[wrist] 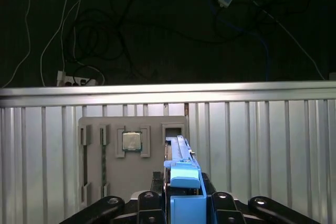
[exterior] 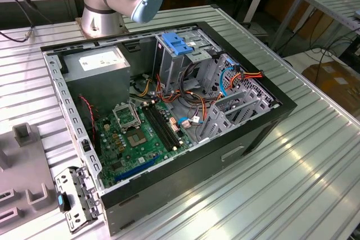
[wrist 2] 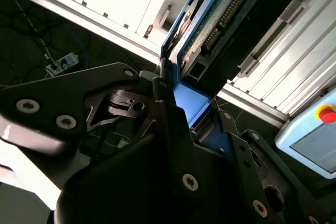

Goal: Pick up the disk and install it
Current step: 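Pick up the disk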

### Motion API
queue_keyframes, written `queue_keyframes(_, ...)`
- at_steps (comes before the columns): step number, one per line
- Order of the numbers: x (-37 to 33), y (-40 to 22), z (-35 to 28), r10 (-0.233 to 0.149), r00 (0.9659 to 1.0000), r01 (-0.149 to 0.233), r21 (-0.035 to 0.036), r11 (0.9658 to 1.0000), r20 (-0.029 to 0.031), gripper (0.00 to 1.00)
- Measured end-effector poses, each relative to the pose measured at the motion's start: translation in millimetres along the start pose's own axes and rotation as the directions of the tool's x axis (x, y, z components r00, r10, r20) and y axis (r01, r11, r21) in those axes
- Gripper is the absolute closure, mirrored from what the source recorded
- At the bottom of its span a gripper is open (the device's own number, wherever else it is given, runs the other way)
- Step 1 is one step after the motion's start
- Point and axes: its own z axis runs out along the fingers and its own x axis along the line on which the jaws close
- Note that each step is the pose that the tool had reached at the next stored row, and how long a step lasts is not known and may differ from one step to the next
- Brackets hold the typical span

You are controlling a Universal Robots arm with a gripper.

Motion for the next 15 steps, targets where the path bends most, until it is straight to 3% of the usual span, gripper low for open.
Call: queue_keyframes(15, 0.0, 0.6, -16.6, 0.000, 1.0000, 0.000, -0.0016, 1.0000, 0.0000, 0.63)
